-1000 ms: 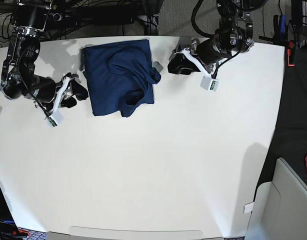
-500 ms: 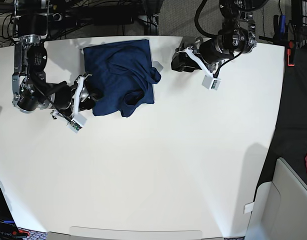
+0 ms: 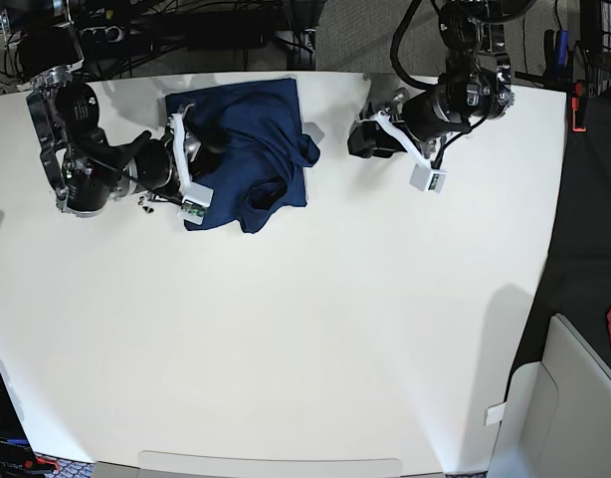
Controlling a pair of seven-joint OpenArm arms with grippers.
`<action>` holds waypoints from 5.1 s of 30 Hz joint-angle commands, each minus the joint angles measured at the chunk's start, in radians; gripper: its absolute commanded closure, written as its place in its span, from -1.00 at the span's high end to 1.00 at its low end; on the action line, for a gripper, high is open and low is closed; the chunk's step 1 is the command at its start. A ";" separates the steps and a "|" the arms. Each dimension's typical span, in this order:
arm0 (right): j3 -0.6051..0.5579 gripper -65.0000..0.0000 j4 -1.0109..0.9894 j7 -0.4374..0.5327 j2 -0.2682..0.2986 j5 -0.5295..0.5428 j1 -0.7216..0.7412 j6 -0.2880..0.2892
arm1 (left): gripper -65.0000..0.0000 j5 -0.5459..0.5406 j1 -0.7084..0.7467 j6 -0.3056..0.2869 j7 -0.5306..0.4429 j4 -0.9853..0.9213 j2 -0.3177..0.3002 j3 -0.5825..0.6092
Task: Fold the T-shirt properly
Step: 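Grasp the folded shirt edges with both grippers, then hold the shirt with the right gripper and lift its edge with the left gripper, then pull the shirt layer with the left gripper away from the right gripper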
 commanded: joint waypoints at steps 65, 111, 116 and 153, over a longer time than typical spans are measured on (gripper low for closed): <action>0.191 -0.33 -0.321 0.010 -0.547 -0.125 0.170 0.002 | -0.30 -0.039 0.126 -0.005 -0.007 0.287 -0.001 -0.056; 0.254 -0.33 -0.321 0.010 -0.530 -0.124 0.170 0.002 | -0.91 0.409 0.112 0.026 -0.049 0.302 0.006 0.088; 0.254 -0.33 -0.321 0.010 -0.530 -0.124 0.169 0.002 | -0.91 0.406 0.173 0.035 -0.169 0.305 0.006 0.043; 0.253 -0.33 -0.323 0.010 -0.530 -0.124 0.169 0.002 | -0.49 0.883 0.324 0.143 -0.631 0.302 -0.163 0.442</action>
